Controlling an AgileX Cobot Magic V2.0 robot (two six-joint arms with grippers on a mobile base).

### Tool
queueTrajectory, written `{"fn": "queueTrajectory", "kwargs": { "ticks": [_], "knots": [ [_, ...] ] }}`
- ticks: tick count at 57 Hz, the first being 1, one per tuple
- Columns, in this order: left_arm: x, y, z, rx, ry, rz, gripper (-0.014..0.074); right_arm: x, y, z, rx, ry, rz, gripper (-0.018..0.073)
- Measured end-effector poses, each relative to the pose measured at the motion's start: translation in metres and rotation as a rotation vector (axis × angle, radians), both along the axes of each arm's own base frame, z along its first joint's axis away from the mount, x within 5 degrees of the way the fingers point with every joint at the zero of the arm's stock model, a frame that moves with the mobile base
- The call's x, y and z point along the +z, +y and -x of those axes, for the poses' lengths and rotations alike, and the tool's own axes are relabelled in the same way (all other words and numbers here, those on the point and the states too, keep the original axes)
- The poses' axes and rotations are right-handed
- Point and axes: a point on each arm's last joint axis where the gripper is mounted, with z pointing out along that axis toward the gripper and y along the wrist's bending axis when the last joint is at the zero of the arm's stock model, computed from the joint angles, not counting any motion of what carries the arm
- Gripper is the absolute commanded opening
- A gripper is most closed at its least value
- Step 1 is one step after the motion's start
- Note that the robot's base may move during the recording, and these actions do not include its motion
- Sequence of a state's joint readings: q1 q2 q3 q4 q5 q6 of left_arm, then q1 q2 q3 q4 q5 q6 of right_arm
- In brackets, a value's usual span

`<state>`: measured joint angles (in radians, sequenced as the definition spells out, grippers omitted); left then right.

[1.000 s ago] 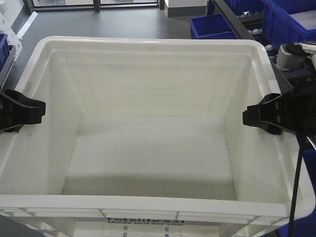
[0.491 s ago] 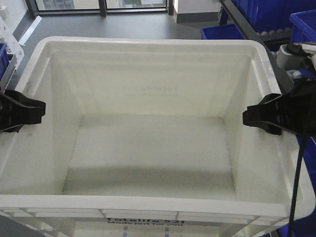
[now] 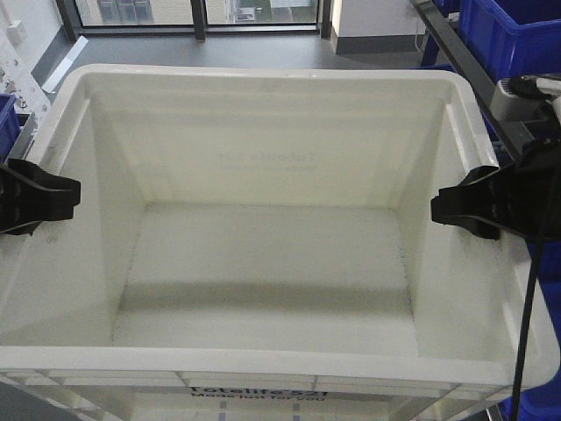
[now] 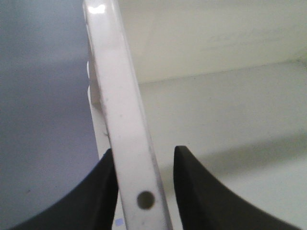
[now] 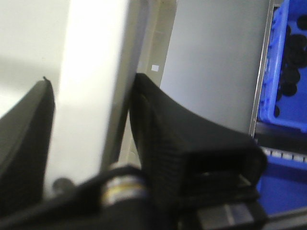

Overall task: Move bin from left to right shelf
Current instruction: 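Keep holding the tote while the base drives past the windows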

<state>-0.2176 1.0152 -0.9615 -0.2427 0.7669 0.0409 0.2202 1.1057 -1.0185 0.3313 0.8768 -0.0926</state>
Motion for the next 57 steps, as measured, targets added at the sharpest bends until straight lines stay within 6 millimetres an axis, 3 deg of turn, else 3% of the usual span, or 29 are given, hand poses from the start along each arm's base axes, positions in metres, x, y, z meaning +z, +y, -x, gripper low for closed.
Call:
{"fn": "queueTrajectory", "kwargs": {
  "ticks": [57],
  "knots": [
    [0.0, -0.0001, 0.0006, -0.001, 0.003, 0.002, -0.0006, -0.0004, -0.0003, 0.0, 0.002, 0.0, 0.005, -0.0004]
  ]
}}
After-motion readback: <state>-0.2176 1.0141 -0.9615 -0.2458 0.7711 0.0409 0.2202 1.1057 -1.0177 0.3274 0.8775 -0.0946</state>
